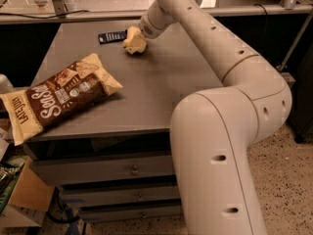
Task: Move sponge near rxbar blueberry
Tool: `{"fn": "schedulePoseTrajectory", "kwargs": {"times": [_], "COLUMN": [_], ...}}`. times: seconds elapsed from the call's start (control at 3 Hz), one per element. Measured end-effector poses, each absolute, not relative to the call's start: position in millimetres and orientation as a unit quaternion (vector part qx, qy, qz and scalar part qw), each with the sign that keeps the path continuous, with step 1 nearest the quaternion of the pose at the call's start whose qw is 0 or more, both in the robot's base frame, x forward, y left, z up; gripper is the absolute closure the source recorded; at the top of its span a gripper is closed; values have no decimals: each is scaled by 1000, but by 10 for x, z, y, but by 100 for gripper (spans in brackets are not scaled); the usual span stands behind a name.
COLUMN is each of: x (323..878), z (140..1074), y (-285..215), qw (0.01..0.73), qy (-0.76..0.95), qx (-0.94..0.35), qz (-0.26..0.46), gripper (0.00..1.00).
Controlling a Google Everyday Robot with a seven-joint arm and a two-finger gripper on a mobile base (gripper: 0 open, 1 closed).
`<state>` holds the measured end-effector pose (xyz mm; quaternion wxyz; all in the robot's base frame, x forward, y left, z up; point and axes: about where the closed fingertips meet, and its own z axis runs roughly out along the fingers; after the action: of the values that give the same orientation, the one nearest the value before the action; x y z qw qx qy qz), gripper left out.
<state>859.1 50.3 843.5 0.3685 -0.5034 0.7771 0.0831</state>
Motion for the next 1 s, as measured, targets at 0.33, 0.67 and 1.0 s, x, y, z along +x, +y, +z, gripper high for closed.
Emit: {"fn": "schedulePoseTrajectory", "kwargs": {"times": [0.33,0.67,1.0], "x": [8631,8655,8667], "z": [8490,8542,8554], "y": [548,561,555], "qw": [374,377,375], "qy": [772,769,769], "qx": [-507,-509,-511], "qz": [86,84,81], "gripper": [58,35,13]}}
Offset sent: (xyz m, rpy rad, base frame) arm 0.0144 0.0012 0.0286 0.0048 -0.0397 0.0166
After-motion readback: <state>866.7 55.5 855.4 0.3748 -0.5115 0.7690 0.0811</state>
